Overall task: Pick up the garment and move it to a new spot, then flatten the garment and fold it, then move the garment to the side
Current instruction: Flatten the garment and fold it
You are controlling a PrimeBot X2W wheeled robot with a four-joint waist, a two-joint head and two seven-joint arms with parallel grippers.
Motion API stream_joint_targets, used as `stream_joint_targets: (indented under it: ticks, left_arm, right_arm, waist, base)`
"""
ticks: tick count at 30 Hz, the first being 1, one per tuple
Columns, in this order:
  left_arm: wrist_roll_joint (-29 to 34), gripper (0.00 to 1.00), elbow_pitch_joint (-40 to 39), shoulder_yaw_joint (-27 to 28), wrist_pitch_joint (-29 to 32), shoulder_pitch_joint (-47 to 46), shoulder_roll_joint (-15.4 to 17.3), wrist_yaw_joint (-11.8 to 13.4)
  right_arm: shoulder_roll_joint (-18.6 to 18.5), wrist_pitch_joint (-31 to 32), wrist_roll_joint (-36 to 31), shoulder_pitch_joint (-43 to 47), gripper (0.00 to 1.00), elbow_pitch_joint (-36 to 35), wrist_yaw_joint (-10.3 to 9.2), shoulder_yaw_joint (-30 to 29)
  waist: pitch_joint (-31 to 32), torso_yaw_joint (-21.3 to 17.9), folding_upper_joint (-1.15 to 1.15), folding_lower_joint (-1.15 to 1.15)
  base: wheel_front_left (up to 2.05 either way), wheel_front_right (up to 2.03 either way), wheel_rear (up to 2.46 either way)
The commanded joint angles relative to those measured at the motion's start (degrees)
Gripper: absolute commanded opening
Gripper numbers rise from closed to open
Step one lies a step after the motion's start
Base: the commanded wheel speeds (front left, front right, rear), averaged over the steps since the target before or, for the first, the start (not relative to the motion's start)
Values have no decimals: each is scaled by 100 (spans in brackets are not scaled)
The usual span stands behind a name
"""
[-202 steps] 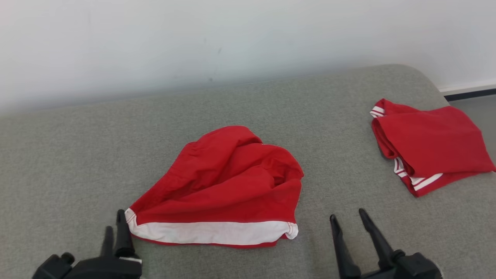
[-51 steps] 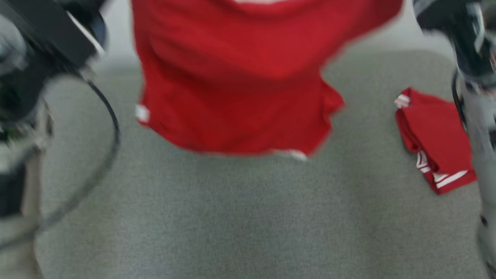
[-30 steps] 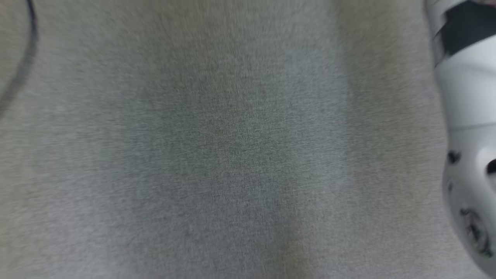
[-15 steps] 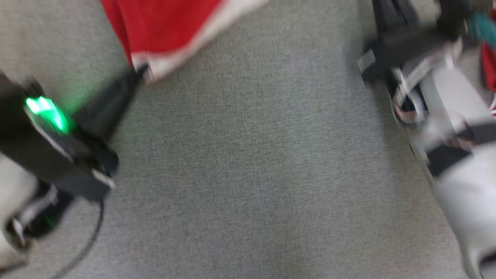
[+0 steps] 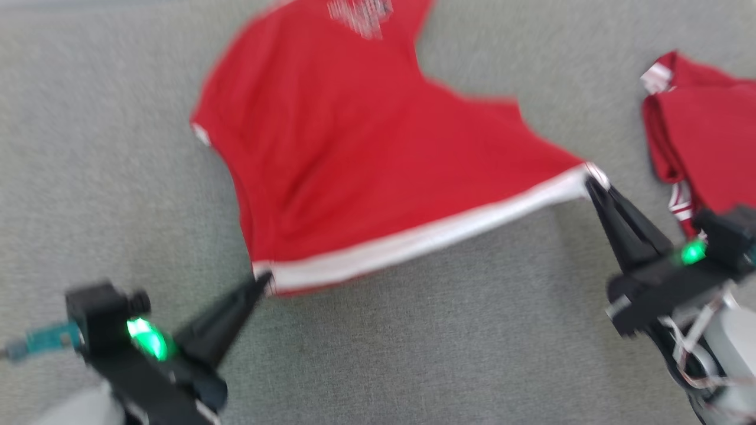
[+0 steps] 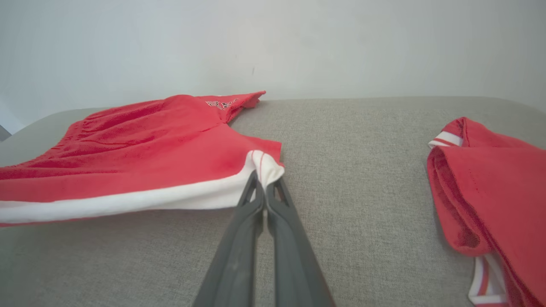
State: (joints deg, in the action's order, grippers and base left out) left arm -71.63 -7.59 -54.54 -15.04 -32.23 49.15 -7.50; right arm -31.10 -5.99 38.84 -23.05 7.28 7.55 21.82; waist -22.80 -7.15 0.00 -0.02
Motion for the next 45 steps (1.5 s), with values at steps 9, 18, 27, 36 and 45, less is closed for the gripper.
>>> stream_joint_targets:
  ticks: [9,18,27,36,45]
  left_arm:
    - [42,0,-663,223,-4,1311,-8,34]
    - [-704,0,-515,327,263,1036,-530,163]
    - [-1466,0,425,720,407,218,-1371,66]
    - [-1601,0,1134,1082,235,-367,-1900,-2]
    - [-1636,0,1308,1384,108,-694,-2199,-2]
  right_arm:
    - [-379,981,88,1601,0,-1537,-16,-1069]
    - [171,2527,-48,1187,0,-1639,-16,-1463]
    - [471,3053,-557,-743,0,-179,-16,-994]
    - [511,2842,-860,-2363,0,1202,-16,-646]
    - [988,2287,-1368,-3764,0,2546,-16,-178]
  waist:
    - [1015,16,0,2]
    - [824,232,0,2]
    - [292,712,0,2]
    - [-189,1204,0,2]
    - [-632,1377,0,2]
  base:
    - [0,0,0]
    - [0,0,0]
    - [0,0,0]
    - [0,0,0]
    - [0,0,0]
